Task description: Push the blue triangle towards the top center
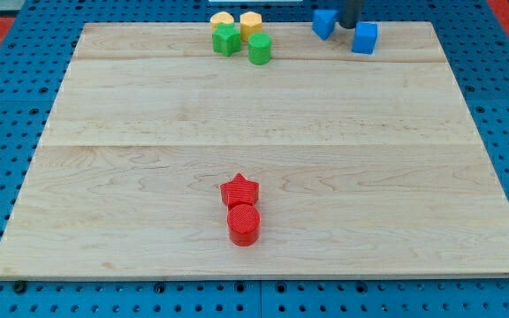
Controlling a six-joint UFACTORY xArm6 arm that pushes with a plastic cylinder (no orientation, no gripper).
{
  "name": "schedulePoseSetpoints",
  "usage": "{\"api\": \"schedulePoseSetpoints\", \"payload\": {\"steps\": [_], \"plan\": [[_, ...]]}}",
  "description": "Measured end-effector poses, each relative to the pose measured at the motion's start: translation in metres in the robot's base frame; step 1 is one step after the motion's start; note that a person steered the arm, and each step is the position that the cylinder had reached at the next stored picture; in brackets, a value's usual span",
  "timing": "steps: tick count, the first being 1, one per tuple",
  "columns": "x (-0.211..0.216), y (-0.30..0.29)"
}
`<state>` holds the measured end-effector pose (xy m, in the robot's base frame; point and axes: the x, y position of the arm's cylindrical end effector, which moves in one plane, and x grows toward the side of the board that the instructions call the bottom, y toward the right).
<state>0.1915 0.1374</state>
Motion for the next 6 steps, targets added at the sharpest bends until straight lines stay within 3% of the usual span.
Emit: {"api": "schedulePoseSetpoints", "payload": {"steps": [2,4,5,6], "plan": [[0.0,0.006],[0.013,-0.067],[0.037,-0.065],[0.044,-0.022]]}}
